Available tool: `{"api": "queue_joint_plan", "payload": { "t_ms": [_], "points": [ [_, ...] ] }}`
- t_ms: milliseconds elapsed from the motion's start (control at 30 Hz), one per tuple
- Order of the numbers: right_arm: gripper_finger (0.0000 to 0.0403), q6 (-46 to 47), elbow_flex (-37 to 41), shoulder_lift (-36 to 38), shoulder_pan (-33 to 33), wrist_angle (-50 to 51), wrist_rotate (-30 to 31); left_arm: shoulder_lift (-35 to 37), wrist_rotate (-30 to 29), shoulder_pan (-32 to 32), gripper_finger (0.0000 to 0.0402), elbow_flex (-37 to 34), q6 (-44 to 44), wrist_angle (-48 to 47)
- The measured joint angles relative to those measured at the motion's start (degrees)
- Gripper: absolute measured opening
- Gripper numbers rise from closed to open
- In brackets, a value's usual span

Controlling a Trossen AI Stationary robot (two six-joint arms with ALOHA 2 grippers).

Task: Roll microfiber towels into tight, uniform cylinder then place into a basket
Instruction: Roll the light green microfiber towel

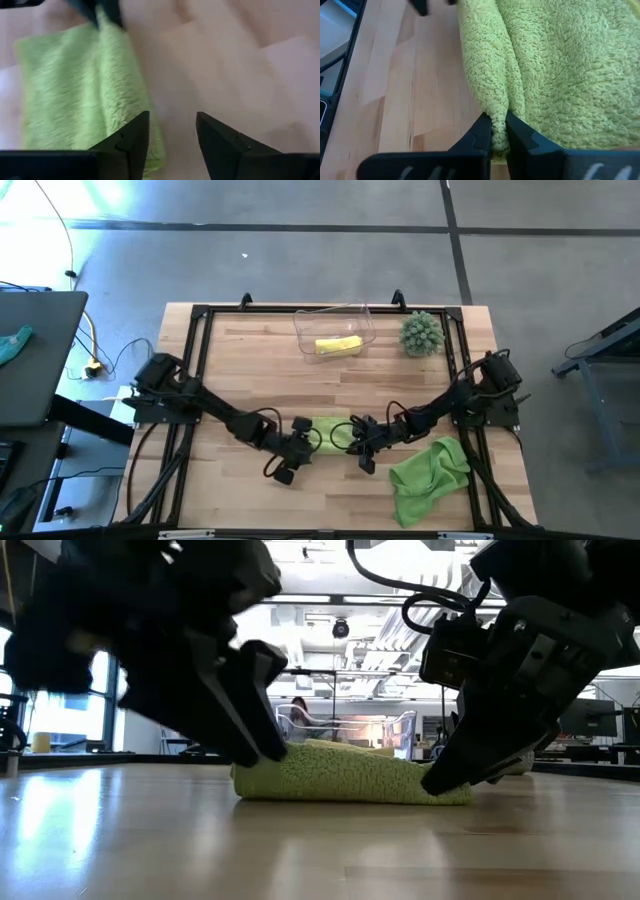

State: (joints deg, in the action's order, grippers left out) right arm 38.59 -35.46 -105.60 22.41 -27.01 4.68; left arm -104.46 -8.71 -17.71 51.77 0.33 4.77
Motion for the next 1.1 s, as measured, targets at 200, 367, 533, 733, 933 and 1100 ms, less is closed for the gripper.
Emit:
{"api": "queue_joint_plan", "payload": {
  "t_ms": [200, 367, 533, 733, 933, 1100],
  "points": [
    [0.0014, 0.02, 0.0, -0.11, -0.02, -0.49, 0.03, -3.11, -5.35, 1.96, 0.0174, 0.03, 1.86, 0.51],
    [0.0014, 0.02, 0.02, -0.15, -0.02, -0.86, 0.23, -5.17, -5.46, 3.27, 0.0177, 0.13, 1.74, 2.63],
    [0.0025, -0.48, 0.01, 0.56, -0.05, -0.65, -0.5, -6.1, -1.83, 5.06, 0.0176, 0.3, -4.77, 2.74],
    [0.0081, -7.87, 0.24, 6.62, -0.12, 4.72, -3.79, -5.95, 5.37, 7.49, 0.0165, 0.48, -13.12, 1.3],
    [0.0113, -14.29, 0.24, 12.98, 1.64, 8.53, -4.25, -5.95, 9.93, 8.51, 0.0154, 0.46, -21.09, 1.43],
    [0.0113, -27.82, 0.13, 12.61, 7.28, 2.94, 5.83, -5.93, 11.15, 9.4, 0.0152, 0.41, -30.13, 1.9]
  ]
}}
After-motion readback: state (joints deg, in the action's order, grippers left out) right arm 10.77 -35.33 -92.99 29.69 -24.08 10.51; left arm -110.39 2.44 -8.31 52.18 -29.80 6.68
